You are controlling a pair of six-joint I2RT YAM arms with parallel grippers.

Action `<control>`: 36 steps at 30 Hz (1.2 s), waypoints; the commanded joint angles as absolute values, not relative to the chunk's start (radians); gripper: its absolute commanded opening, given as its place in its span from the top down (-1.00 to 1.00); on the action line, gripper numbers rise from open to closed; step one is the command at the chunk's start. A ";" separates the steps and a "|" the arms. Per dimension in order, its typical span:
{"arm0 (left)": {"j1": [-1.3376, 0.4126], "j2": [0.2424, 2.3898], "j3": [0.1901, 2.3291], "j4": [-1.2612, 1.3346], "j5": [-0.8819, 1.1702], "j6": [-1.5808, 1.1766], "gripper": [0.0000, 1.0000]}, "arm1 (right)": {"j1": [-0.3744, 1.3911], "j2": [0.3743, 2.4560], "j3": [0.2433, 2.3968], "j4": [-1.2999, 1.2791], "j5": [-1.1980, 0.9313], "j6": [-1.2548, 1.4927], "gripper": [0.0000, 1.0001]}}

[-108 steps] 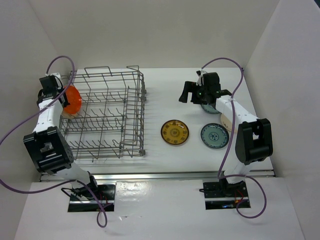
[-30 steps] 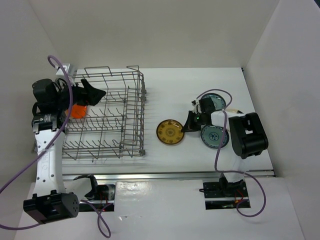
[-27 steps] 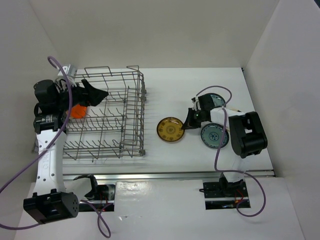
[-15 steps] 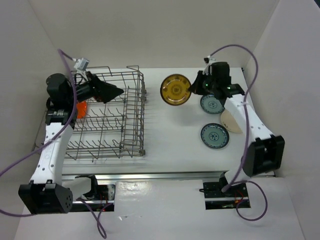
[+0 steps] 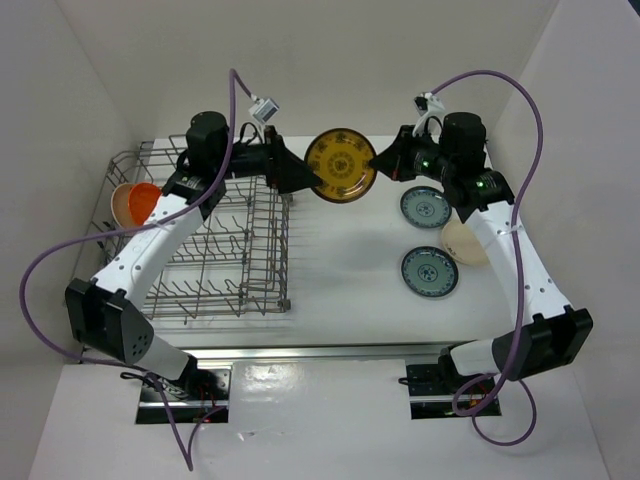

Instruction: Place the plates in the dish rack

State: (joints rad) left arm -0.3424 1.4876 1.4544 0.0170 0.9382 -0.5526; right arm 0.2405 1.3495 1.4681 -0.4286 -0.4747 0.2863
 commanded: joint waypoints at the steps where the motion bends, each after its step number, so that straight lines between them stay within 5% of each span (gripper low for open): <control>1: -0.354 1.509 1.523 0.014 0.882 -0.491 -0.64 | 0.250 1.286 1.500 -0.394 -0.500 0.282 1.00; 25: -0.354 1.569 1.548 -0.166 0.649 -0.357 -0.56 | 0.250 1.316 1.514 -0.385 -0.498 0.244 1.00; 29: -0.354 1.643 1.588 -0.131 0.771 -0.393 -0.08 | 0.250 1.316 1.514 -0.376 -0.557 0.244 1.00; 34: -0.354 1.697 1.624 -0.140 0.802 -0.405 0.98 | 0.250 1.316 1.503 -0.376 -0.562 0.244 1.00; 36: -0.354 1.697 1.624 -0.140 0.802 -0.405 1.00 | 0.250 1.316 1.503 -0.376 -0.561 0.235 0.99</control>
State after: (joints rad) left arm -0.3531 1.6981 1.5875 -0.1654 0.7818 -0.4492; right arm 0.2390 1.3373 1.4654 -0.4549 -0.4885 0.1986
